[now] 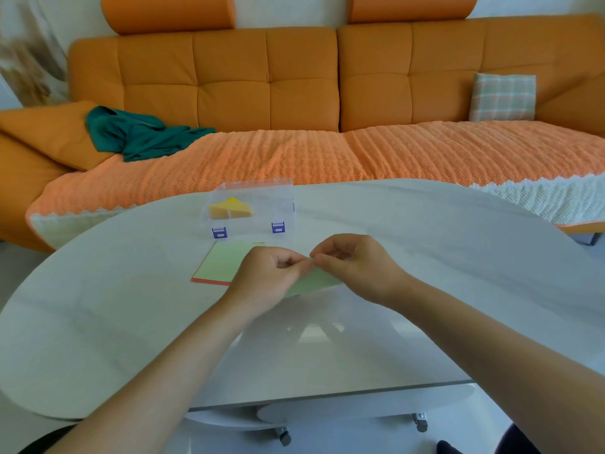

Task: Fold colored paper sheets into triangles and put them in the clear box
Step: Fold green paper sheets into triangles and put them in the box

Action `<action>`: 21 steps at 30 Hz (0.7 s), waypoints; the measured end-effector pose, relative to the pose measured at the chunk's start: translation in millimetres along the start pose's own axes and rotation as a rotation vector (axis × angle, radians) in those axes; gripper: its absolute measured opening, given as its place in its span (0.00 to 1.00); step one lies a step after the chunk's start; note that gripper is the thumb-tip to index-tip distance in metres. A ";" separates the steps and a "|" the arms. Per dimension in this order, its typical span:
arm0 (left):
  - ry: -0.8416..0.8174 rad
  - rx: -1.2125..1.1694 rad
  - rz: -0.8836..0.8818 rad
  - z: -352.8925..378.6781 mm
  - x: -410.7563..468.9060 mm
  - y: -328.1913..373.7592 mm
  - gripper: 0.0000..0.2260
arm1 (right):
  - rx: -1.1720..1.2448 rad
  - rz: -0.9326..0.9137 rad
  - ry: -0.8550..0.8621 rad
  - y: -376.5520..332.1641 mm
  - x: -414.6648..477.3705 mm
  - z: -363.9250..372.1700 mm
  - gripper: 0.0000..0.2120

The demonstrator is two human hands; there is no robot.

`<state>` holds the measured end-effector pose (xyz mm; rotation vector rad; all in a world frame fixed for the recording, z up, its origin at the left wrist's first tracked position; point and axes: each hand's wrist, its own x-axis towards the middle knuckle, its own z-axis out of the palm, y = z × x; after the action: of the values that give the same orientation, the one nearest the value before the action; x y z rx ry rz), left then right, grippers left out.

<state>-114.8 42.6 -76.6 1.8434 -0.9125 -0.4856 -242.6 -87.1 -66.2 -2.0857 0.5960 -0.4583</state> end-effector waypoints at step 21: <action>-0.040 -0.196 -0.099 1.2 -2.0 10.7 0.08 | 0.096 0.026 0.118 1.3 6.3 -1.2 0.10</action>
<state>-120.9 40.9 -67.6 1.7101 -0.7743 -0.6526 -238.4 -92.1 -66.1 -1.9676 0.6569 -0.5872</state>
